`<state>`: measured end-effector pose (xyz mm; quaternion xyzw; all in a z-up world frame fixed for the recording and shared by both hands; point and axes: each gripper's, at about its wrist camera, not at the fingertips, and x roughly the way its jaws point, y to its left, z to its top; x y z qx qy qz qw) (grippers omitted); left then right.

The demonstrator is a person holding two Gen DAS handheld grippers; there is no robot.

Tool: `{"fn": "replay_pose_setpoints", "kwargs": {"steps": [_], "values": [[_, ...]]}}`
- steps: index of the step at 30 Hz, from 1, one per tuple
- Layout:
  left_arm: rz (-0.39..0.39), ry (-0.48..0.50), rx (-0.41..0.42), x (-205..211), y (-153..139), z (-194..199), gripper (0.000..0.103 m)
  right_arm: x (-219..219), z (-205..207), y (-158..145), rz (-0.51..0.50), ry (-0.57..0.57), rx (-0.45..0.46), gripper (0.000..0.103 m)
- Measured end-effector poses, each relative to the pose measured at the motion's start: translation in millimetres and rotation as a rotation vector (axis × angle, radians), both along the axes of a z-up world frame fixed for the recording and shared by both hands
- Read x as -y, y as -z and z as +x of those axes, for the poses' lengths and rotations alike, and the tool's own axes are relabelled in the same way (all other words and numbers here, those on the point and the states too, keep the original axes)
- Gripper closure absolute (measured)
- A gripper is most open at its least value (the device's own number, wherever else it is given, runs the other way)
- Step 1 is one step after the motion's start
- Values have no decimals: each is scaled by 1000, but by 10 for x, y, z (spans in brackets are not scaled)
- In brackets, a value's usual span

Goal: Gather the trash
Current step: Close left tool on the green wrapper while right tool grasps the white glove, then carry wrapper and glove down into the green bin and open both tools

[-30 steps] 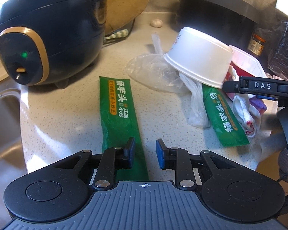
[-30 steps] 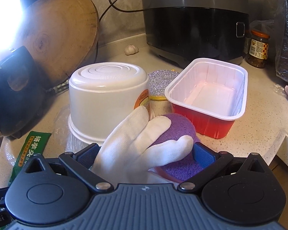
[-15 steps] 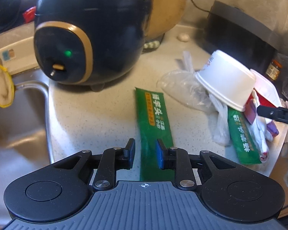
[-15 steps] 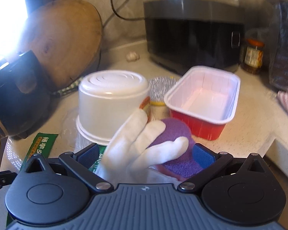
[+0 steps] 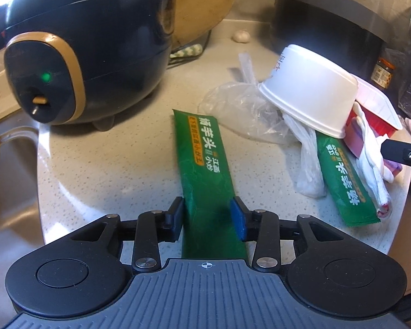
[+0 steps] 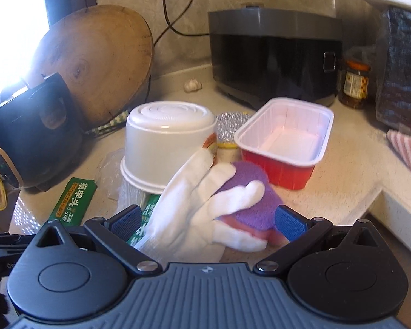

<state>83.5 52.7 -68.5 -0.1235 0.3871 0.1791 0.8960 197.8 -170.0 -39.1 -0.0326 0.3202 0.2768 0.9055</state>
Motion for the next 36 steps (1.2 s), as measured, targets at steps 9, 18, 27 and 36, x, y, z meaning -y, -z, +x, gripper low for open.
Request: {"fn": "replay_pose_setpoints", "kwargs": {"steps": [9, 18, 27, 36], "values": [[-70, -31, 82, -48, -71, -149, 85, -234, 28, 47, -19, -48, -26, 30], [-69, -2, 192, -159, -256, -342, 86, -423, 222, 26, -25, -67, -128, 95], [-110, 64, 256, -206, -339, -338, 87, -279, 40, -560, 29, -36, 1, 95], [-127, 108, 368, -281, -590, -375, 87, -316, 63, -606, 7, 19, -29, 95]]}}
